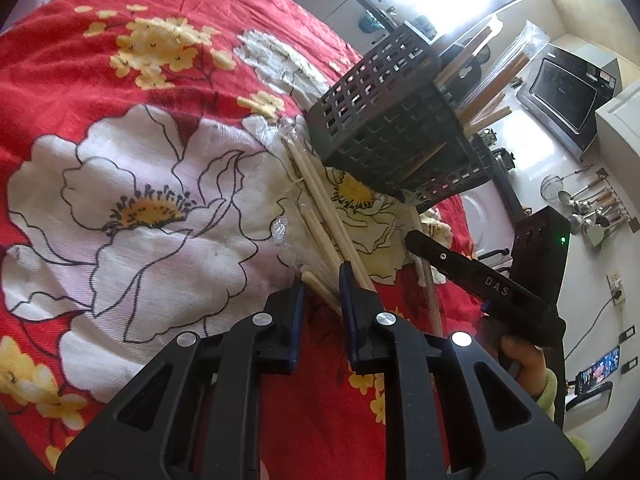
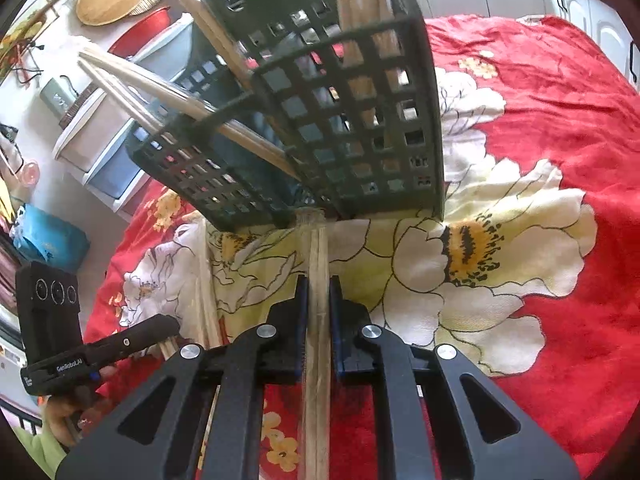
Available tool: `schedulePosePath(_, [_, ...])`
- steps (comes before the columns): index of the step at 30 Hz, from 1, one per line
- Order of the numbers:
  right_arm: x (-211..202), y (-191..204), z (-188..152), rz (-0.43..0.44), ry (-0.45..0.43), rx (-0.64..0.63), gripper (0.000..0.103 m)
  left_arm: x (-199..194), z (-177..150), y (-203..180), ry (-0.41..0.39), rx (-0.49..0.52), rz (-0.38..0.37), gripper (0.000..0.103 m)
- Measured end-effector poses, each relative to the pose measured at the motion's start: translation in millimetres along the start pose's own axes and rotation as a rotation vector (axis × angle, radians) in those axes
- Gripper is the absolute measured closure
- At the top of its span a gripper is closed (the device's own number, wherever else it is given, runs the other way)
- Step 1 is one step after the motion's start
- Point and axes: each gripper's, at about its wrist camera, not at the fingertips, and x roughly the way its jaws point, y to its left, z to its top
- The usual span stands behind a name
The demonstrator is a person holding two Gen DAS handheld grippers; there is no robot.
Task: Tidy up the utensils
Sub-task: 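Close the left tool on a wooden chopstick while the right tool grasps another, then lift both held chopsticks upright over the mesh basket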
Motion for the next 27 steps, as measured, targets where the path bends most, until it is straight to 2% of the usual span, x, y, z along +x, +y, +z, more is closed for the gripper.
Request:
schedulePosePath(14, [-48,43,0,0.048,-0.123,-0.151,0.097,-34,10,-29,-0.113,0.090,0.008,0.095])
schedulePosePath(27, [-85,75,-1,0.077,-0.242,-0.238,0.097,-61,15,-58,-0.192,0.148,-0.032,0.099])
